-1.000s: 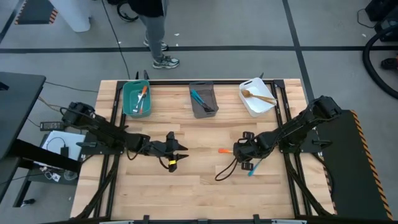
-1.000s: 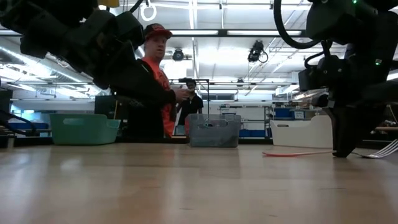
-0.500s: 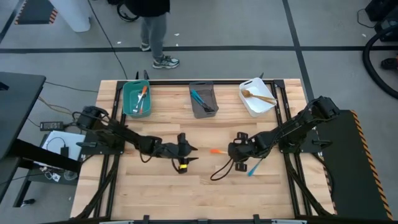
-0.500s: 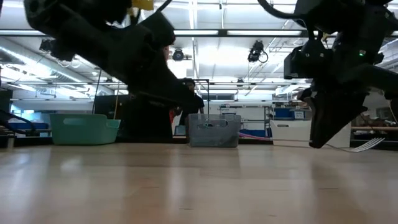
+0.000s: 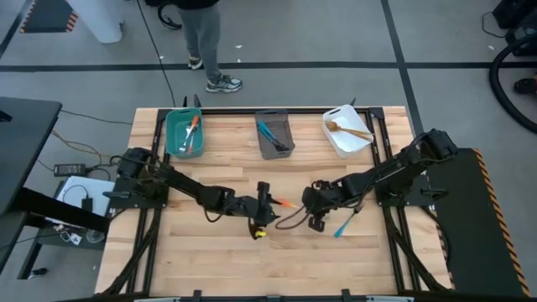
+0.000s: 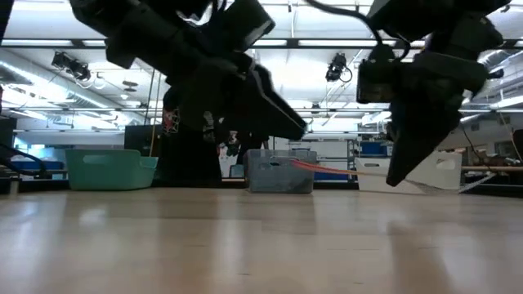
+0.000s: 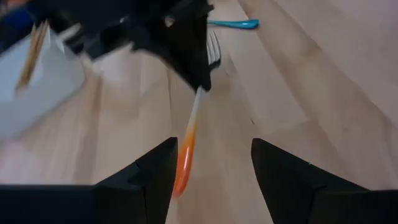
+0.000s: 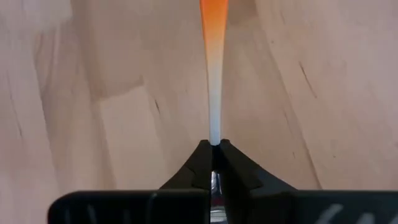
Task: Sort silverware by color (type)
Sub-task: Put the orange fork into the green bin
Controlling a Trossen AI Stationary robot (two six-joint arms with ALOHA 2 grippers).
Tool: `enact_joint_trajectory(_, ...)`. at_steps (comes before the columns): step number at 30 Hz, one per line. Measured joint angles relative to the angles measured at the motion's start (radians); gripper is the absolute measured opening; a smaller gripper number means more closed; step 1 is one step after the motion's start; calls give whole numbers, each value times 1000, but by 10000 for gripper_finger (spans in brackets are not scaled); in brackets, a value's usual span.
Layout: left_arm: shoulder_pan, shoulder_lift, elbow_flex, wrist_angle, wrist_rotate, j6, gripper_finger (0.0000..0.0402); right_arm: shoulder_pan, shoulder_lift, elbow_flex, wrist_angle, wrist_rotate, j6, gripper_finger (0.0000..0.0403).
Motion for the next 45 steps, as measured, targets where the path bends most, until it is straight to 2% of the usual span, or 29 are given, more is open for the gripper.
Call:
enact_joint_trajectory(7,0,42,52,-31,-62,239,215,-46,0,1,105,-107,151,18)
enact_joint_trajectory(13,-1,68,73,-23,-109,359,214,-79,0,1,234,-201,250,19)
enact_joint_trajectory(27,-11,68,71,-21,-147,584,170,-136,-1,1,368,-247,419,19)
enact_joint_trajectory(37,-1,68,71,15,-152,583,105,-137,-1,2,394,-250,435,19)
enact_joint_trajectory(45,0,68,70,32,-150,574,30,-137,-1,2,391,-250,431,19)
